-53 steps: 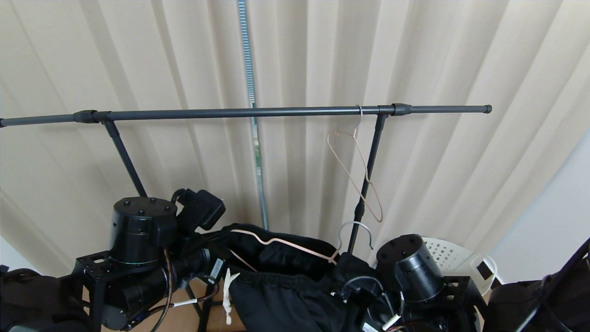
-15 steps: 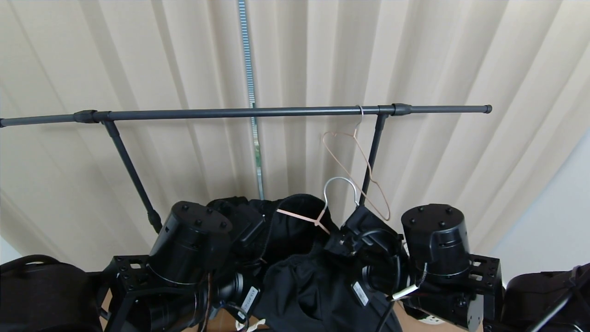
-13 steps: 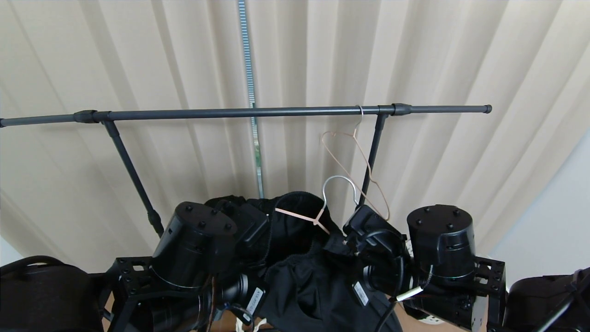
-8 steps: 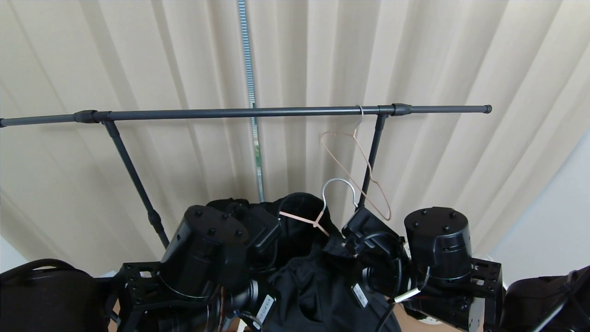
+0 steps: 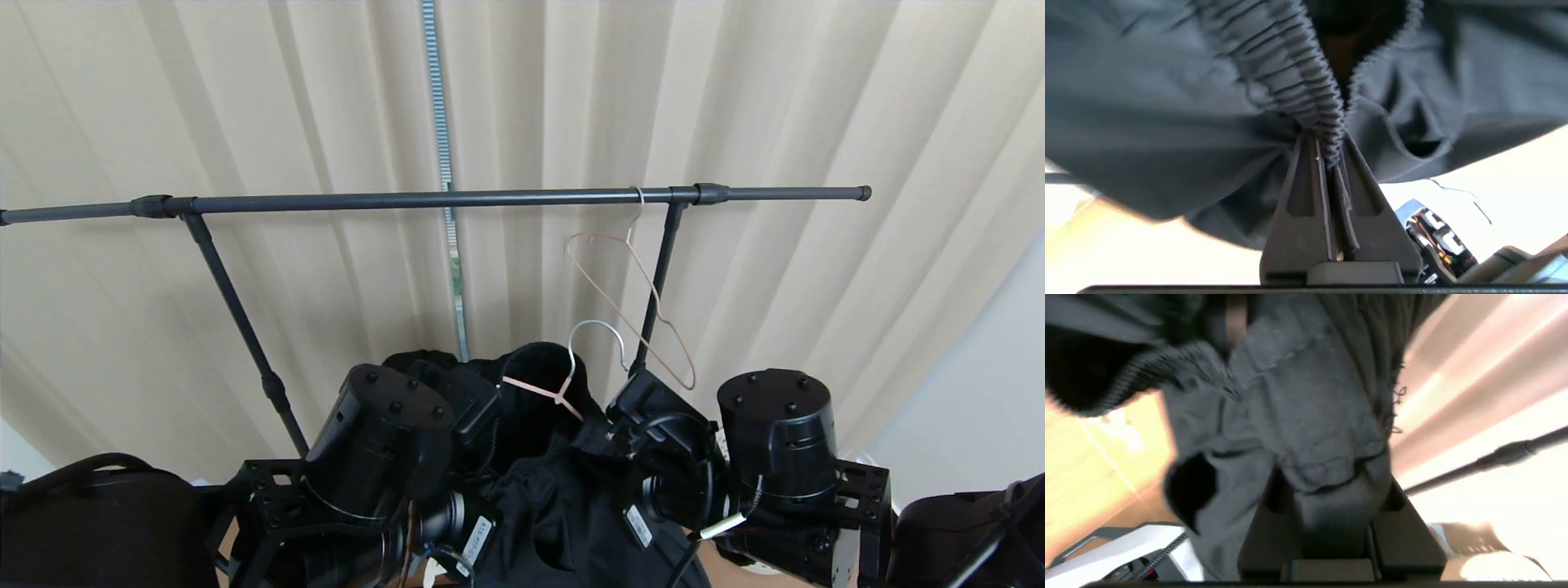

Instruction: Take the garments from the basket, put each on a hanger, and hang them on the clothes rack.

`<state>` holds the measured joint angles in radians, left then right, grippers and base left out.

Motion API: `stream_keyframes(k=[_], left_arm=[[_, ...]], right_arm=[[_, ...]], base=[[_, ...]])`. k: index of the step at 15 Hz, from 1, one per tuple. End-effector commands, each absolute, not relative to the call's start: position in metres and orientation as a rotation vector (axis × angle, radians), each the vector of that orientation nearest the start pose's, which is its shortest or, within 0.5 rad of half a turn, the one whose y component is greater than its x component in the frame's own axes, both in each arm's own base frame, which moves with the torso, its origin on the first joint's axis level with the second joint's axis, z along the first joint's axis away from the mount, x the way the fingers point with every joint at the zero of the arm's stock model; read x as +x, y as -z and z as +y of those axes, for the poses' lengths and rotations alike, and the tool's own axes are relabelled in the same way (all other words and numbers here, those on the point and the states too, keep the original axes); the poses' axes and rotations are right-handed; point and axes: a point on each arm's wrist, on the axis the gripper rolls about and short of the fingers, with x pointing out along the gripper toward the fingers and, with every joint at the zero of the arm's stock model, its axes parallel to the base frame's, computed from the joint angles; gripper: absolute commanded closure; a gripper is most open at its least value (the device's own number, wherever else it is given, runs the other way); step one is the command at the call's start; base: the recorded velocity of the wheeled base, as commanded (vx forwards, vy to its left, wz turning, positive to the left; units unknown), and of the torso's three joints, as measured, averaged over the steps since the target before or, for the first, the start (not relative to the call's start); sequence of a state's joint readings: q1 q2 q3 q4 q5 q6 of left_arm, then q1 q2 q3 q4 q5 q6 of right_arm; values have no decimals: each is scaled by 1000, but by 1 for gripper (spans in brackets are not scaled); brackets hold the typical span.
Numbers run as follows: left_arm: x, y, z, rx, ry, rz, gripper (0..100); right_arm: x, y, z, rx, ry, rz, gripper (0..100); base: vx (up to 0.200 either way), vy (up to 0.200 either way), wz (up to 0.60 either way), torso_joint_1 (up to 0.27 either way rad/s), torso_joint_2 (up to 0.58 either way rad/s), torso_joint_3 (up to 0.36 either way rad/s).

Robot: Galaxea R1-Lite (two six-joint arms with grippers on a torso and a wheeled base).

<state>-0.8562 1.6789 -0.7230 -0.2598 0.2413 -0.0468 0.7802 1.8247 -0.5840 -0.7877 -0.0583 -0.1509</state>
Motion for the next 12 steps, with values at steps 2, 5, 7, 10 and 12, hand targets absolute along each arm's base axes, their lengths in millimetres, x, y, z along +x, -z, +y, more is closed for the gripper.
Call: stream_keyframes(k=[2,5,7,10,12], left_arm=[[200,-133,-202,309,527,619,100],[210,-134,-206,300,514,613,100],[212,-134,-209,300,516,611,100],[214,-133,-212,300,517,609,100],[215,-133,-213,296,518,601,100]], right_arm=[[205,-109,203,-319,-780,361,100],[203,-110,201,-295,-821,320,100],[202,-108,202,-283,-837,296,100],[199,-108,200,-263,-889,267,100],[195,-107,198,-245,-947,243,100]], base=[[0,0,0,0,0,0],[0,0,0,0,0,0],[0,0,0,0,0,0],[0,0,0,0,0,0],[0,0,0,0,0,0]])
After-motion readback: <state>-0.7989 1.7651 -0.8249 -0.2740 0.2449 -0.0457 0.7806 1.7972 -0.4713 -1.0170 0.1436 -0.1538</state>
